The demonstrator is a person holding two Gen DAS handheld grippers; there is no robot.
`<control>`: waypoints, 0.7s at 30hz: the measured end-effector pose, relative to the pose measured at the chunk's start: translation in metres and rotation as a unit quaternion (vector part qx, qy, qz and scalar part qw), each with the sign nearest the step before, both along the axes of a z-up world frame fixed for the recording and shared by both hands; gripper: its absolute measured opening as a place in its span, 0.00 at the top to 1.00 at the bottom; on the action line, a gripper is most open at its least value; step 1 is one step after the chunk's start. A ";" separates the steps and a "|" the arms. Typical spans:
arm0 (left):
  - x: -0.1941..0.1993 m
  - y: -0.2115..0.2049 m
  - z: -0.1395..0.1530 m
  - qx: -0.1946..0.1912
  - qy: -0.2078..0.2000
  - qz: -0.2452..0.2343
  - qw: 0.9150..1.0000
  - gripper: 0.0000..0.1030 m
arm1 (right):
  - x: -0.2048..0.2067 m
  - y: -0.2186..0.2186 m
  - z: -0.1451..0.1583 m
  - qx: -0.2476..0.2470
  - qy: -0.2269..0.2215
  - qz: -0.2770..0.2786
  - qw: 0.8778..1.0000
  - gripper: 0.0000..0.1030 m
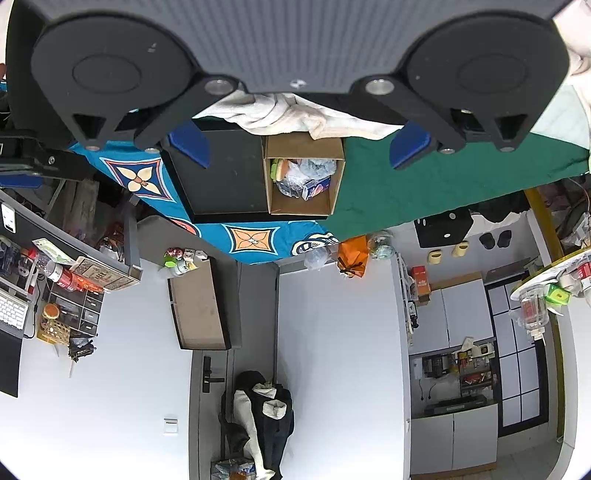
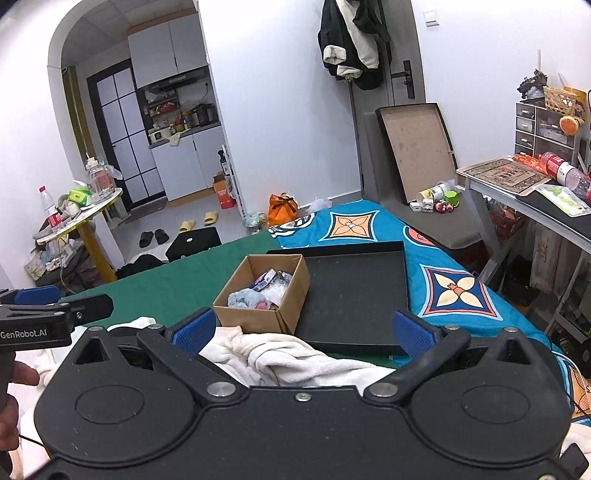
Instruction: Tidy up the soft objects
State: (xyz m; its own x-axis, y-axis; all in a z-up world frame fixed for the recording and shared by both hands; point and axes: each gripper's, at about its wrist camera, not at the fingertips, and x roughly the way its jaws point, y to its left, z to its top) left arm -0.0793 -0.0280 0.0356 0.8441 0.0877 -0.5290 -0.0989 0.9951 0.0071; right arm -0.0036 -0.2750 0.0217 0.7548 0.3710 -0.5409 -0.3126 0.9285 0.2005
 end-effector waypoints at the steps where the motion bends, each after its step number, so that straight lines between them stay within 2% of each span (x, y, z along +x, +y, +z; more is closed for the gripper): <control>1: -0.001 0.001 0.000 -0.001 0.000 0.001 1.000 0.01 | -0.001 0.001 0.001 -0.001 -0.001 0.000 1.000 0.00; 21: -0.007 0.007 0.000 -0.005 -0.003 0.003 1.000 0.01 | -0.002 0.002 0.002 -0.004 -0.001 0.000 1.000 0.00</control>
State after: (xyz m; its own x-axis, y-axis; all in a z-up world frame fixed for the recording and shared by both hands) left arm -0.0861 -0.0214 0.0354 0.8470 0.0872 -0.5245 -0.1044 0.9945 -0.0033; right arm -0.0055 -0.2731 0.0236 0.7564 0.3662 -0.5420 -0.3122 0.9302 0.1929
